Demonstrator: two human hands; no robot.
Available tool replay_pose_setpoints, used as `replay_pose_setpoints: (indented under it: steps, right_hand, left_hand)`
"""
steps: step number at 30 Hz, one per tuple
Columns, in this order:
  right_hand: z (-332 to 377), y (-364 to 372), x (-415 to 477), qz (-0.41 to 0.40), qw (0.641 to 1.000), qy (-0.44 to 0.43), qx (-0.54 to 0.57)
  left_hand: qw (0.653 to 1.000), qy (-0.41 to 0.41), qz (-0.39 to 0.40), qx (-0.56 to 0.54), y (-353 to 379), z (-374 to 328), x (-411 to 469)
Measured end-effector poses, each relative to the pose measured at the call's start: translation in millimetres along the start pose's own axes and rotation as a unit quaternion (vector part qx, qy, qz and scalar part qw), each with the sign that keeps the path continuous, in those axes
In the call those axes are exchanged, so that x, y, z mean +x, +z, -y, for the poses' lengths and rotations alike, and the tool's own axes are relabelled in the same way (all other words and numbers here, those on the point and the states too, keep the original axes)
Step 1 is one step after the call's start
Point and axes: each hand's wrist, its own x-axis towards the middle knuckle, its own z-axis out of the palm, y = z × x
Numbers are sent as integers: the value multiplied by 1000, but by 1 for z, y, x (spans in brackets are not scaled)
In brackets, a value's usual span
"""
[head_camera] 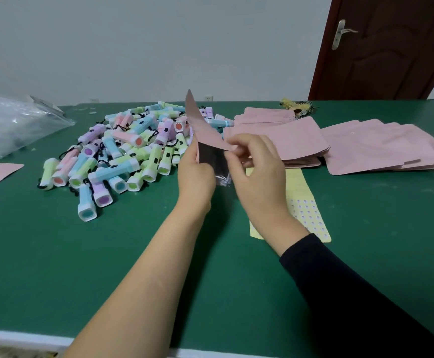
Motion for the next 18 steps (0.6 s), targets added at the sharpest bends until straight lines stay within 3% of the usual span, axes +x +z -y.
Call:
replay_pose_setpoints:
  steps: [4, 7, 9, 14, 16, 18]
  right_hand:
    - [13, 3, -6, 59, 998, 3, 28]
    - [9, 4, -7, 168, 982, 81, -1]
    - [5, 3, -3, 197, 967, 157, 50]
    - [2, 5, 0, 169, 929, 260, 204]
    - [-1, 5, 1, 128, 930, 283, 195]
    - [-6, 1, 5, 88, 924, 328, 177]
  left_hand:
    - [1000, 23, -3, -8, -4, 0, -1]
    - [997, 51, 15, 51, -1, -1, -5]
    - [994, 65, 32, 87, 1, -2, -8]
    - [978, 135, 80, 139, 16, 1, -16]
    - [980, 86, 88, 159, 22, 0, -25]
    - [970, 119, 124, 174, 23, 2, -30]
